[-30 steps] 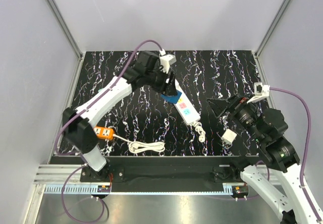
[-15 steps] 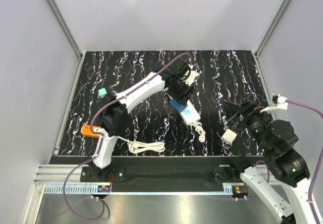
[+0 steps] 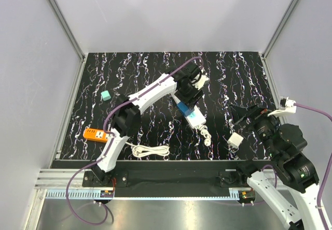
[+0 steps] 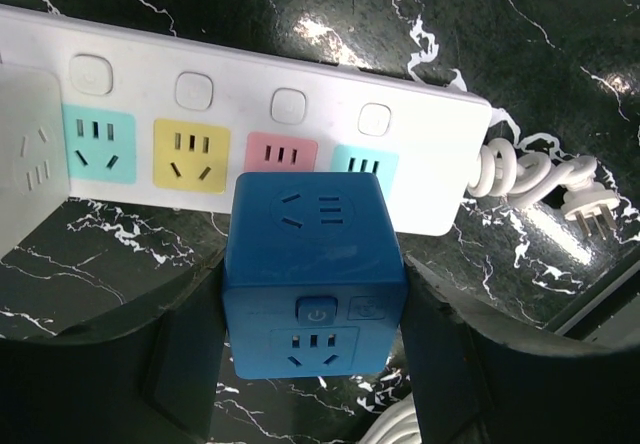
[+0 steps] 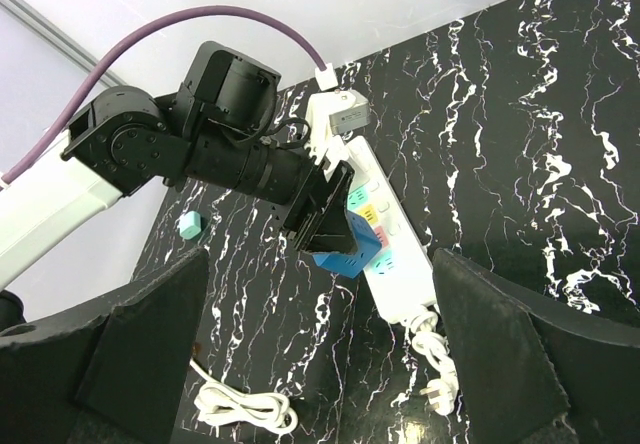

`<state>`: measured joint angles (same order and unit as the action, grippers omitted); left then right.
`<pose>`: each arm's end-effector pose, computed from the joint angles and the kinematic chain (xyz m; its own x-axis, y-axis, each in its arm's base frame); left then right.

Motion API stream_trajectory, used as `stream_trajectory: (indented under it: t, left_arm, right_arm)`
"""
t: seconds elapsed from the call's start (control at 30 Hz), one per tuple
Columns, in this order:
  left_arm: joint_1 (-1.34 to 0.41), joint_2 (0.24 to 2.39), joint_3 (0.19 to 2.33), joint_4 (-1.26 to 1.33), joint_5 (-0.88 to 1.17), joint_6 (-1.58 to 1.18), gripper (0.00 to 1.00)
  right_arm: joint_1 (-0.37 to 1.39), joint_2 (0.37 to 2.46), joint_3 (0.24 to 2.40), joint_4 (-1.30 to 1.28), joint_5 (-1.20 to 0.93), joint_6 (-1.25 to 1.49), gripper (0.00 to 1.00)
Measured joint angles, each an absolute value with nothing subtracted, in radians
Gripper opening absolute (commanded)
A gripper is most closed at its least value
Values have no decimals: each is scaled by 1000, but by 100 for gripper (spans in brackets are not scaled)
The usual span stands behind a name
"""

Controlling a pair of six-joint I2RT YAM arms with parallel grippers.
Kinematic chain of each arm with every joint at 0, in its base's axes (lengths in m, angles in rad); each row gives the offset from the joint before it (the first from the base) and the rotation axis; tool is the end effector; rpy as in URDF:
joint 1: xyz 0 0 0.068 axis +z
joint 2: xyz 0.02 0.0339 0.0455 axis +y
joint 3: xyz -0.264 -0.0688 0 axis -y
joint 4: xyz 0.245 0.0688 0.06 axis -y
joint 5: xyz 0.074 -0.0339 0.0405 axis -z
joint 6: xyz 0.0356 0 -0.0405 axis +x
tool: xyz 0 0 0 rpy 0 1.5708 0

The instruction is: Insert the plug

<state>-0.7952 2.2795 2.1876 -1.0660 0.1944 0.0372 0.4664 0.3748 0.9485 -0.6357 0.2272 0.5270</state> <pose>0.3347 -0.3511 0.2514 -0.6128 0.6770 -0.4076 0.7782 0.6068 -0.1619 0.0536 0.0180 0.3868 -0.1672 0.4644 -0.8697 -0.1773 0.8536 0.4899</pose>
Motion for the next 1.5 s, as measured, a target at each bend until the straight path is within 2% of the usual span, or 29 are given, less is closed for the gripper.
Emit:
stream_trajectory:
  t: [0.73,1.5]
  left_arm:
    - [-858,2358,2315,-1161,189,37,0]
    - [-862,2378,2335,-1148,179,38,0]
  right_arm:
    - [466,346,942,-650,227,512,100]
    - [466,326,944,-664,227,503,100]
